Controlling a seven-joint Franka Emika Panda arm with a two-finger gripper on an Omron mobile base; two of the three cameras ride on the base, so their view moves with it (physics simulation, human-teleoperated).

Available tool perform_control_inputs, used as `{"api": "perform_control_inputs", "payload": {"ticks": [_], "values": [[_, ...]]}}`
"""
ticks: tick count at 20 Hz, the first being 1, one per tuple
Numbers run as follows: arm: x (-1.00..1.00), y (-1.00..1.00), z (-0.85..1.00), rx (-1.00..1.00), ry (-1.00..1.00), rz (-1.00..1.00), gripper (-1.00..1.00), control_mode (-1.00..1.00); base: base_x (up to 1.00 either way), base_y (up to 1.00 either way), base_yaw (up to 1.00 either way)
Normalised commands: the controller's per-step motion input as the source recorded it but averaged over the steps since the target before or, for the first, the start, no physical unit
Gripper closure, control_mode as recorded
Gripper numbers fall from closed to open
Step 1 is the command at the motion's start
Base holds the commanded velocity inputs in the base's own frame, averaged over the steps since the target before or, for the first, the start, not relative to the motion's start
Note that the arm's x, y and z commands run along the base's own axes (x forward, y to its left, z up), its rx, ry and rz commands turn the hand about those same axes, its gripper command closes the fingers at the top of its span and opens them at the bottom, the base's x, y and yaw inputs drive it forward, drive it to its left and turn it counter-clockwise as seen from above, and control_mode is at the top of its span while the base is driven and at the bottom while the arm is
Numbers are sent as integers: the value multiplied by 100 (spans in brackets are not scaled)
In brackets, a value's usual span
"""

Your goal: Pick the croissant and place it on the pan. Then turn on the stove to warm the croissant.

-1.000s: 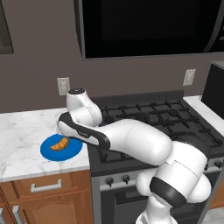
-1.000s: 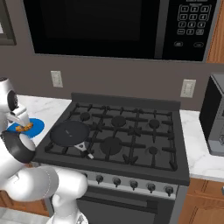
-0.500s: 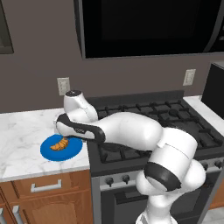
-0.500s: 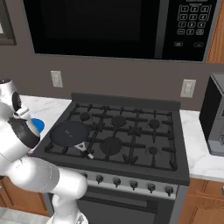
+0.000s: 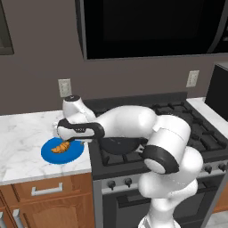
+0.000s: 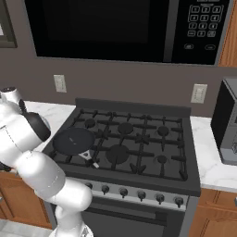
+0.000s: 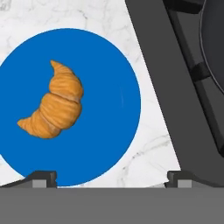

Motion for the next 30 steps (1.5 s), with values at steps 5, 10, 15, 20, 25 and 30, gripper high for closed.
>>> {"api": "perform_control_inputs", "payload": {"ticks": [5, 10, 15, 20, 25, 30], "values": [[22, 20, -19, 0, 0, -1, -100, -100, 0, 0, 0], [35, 9, -15, 0, 0, -1, -100, -100, 0, 0, 0], [36, 9, -16, 0, 0, -1, -100, -100, 0, 0, 0], [20, 15, -19, 0, 0, -2, -100, -100, 0, 0, 0], [19, 14, -19, 0, 0, -3, -100, -100, 0, 0, 0], [13, 4, -23, 0, 2, -4, -100, -100, 0, 0, 0]]}}
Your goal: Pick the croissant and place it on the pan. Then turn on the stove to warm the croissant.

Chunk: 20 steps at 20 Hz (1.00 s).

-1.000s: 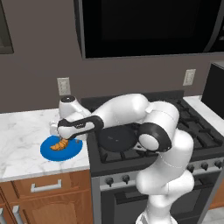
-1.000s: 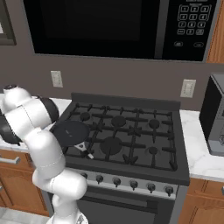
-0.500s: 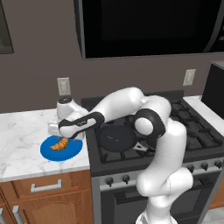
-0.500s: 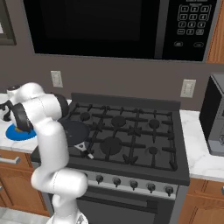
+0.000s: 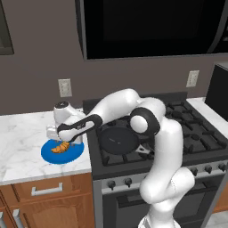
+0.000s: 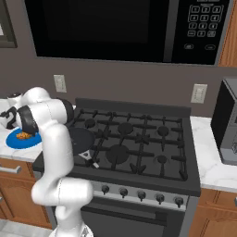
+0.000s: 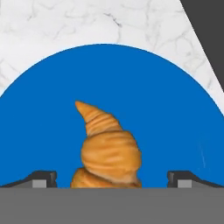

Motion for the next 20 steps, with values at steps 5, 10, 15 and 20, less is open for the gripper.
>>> {"api": "perform_control_inputs", "payload": {"ticks": [5, 10, 15, 20], "values": [[1, 0, -29, 0, 4, -7, -100, -100, 0, 0, 0], [1, 0, -28, 0, 3, -6, -100, -100, 0, 0, 0], [0, 0, -25, 0, 0, -6, 100, -100, 0, 0, 0], [0, -8, -7, 0, -1, -7, 100, -100, 0, 0, 0]]}}
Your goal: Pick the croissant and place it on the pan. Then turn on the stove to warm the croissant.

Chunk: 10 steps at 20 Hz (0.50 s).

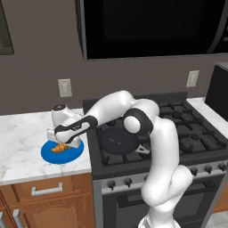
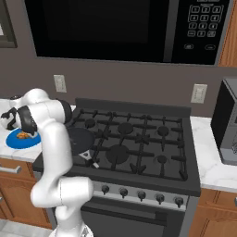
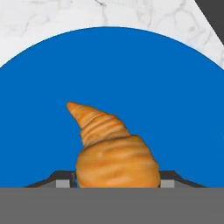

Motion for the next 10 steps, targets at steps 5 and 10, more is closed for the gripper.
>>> {"api": "perform_control_inputs", "payload": {"ticks": [5, 10], "values": [[-1, -41, 28, 1, -10, -4, 100, -100, 0, 0, 0], [-9, -50, 62, 8, -4, 0, 100, -100, 0, 0, 0]]}}
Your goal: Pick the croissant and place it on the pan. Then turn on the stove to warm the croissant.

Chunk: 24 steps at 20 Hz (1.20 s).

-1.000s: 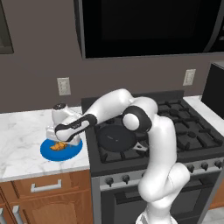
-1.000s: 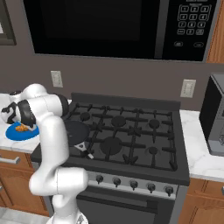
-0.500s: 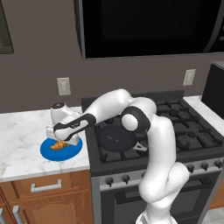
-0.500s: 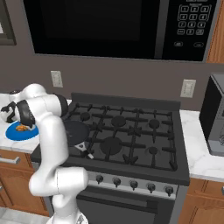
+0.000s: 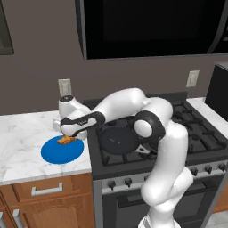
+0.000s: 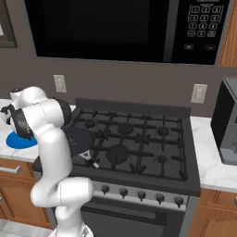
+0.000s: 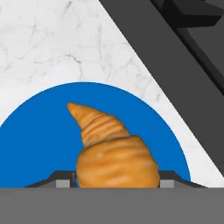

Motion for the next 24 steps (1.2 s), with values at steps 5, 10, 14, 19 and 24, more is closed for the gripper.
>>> {"api": "perform_control_inputs", "payload": {"ticks": [5, 10, 14, 19, 24], "values": [[-34, -71, 34, 6, -6, 0, 100, -100, 0, 0, 0], [-44, -84, 9, 4, -6, 0, 100, -100, 0, 0, 0], [-45, -91, 1, 2, -3, 0, 100, -100, 0, 0, 0], [-19, -74, 7, 2, 0, 0, 100, -100, 0, 0, 0], [0, -54, 1, 3, 0, 0, 100, -100, 0, 0, 0]]}}
